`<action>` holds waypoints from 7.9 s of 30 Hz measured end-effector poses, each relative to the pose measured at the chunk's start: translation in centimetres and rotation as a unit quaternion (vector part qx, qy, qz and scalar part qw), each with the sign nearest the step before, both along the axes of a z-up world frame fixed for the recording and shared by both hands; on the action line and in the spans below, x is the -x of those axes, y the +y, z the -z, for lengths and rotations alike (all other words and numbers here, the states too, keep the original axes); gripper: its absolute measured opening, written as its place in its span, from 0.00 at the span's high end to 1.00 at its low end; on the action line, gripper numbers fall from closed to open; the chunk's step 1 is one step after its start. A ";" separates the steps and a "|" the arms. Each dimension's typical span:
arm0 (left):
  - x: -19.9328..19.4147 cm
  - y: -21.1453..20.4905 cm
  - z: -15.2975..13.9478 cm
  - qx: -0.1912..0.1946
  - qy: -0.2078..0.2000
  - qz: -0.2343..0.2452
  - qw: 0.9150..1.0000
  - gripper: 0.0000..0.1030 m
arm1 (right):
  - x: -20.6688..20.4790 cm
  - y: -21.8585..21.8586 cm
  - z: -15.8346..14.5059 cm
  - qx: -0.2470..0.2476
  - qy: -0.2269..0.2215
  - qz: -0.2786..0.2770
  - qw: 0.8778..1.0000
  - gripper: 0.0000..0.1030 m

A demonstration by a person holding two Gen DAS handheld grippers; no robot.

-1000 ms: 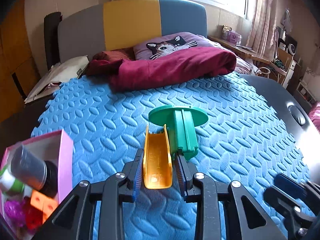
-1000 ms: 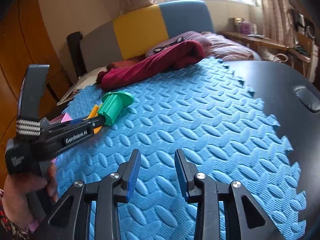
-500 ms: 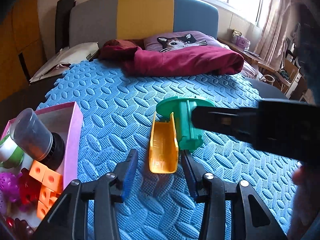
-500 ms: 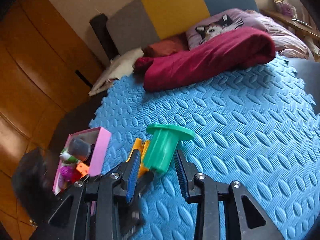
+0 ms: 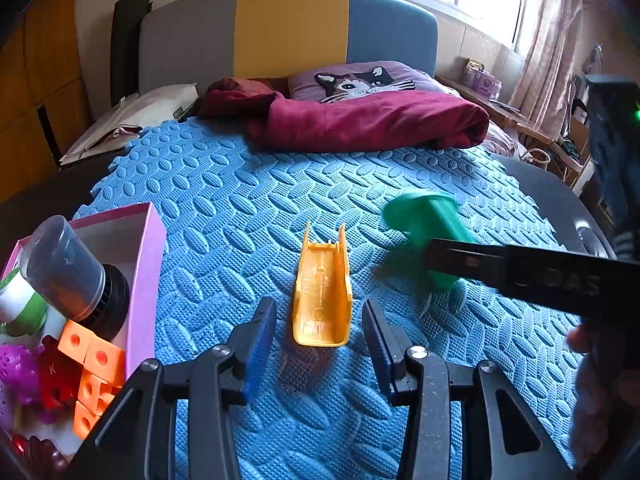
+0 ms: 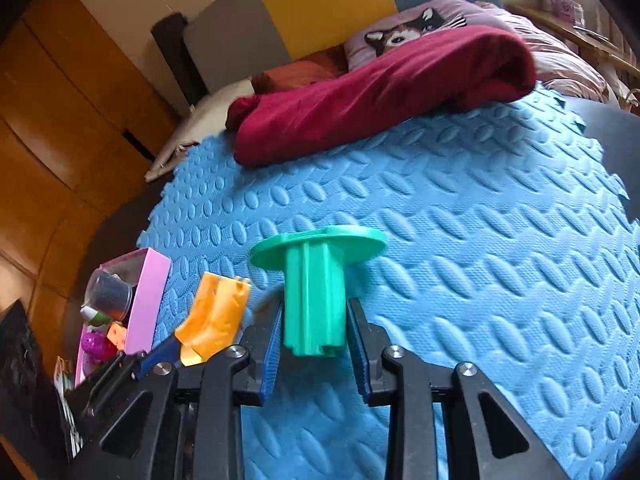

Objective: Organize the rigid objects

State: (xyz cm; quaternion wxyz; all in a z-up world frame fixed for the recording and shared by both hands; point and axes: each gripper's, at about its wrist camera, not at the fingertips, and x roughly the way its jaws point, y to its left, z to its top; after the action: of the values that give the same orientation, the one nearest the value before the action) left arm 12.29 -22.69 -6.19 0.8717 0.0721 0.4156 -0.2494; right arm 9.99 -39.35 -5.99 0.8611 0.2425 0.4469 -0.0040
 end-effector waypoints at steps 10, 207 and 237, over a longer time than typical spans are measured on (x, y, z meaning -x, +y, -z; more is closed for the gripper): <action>0.0 0.1 -0.1 0.002 -0.004 0.000 1.000 0.72 | 0.2 1.1 -1.0 0.075 0.006 -0.020 0.997 0.70; 12.4 28.2 -4.1 -0.006 -0.037 -0.243 0.969 0.00 | 8.5 27.4 -3.5 0.167 -0.072 -0.295 0.938 0.61; 12.6 27.8 -5.8 -0.061 0.000 -0.260 0.964 0.00 | 10.6 26.7 -7.4 0.219 -0.024 -0.063 0.973 0.57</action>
State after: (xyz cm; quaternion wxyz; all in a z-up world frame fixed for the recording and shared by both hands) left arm -0.34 5.11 -0.39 0.9005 0.0148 0.4345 0.0120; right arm -0.66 -12.70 1.43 0.9024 0.0197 0.4284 -0.0413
